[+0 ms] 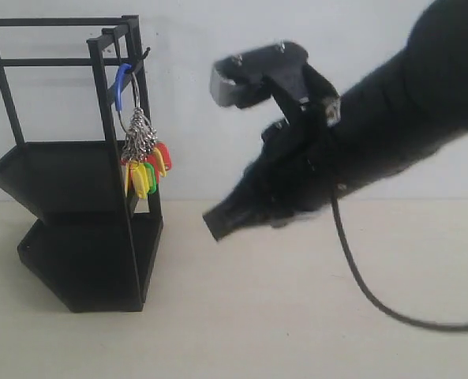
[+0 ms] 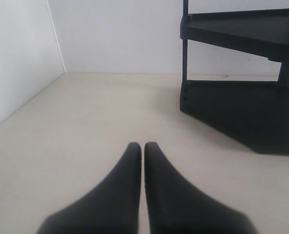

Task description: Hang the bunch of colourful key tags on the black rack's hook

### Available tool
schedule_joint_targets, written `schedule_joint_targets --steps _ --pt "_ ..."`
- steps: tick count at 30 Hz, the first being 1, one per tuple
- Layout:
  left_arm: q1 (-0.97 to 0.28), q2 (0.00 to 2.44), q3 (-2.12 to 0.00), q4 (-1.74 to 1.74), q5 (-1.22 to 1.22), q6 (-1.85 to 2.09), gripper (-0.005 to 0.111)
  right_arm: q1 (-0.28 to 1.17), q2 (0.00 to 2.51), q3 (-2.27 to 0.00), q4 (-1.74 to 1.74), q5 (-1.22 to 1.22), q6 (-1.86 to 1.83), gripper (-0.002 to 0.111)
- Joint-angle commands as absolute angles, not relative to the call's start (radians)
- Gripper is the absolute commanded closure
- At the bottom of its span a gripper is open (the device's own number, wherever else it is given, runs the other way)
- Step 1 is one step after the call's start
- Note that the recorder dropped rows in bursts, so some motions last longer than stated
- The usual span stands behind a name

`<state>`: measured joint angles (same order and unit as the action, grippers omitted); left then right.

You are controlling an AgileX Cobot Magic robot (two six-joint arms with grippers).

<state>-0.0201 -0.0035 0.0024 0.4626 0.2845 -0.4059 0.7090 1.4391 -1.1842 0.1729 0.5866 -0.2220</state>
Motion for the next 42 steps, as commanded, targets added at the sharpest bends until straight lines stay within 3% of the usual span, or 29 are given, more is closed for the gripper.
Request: schedule_joint_targets --steps 1,7,27,35,42 --pt "-0.021 0.000 0.000 0.463 0.284 -0.411 0.102 0.706 1.337 -0.957 0.233 0.537 -0.199 0.108" --pt "-0.021 0.000 0.000 0.463 0.284 -0.411 0.102 0.706 1.202 -0.761 0.278 0.514 -0.104 0.108" --pt "-0.021 0.000 0.000 0.463 0.284 -0.411 0.102 0.706 1.095 -0.751 0.278 0.577 -0.114 0.108" --pt "-0.021 0.000 0.000 0.463 0.284 -0.411 0.102 0.704 0.811 -0.517 0.258 0.357 -0.219 0.108" --pt "-0.021 0.000 0.000 0.463 0.284 -0.411 0.102 0.548 0.453 -0.246 0.278 0.093 -0.208 0.108"
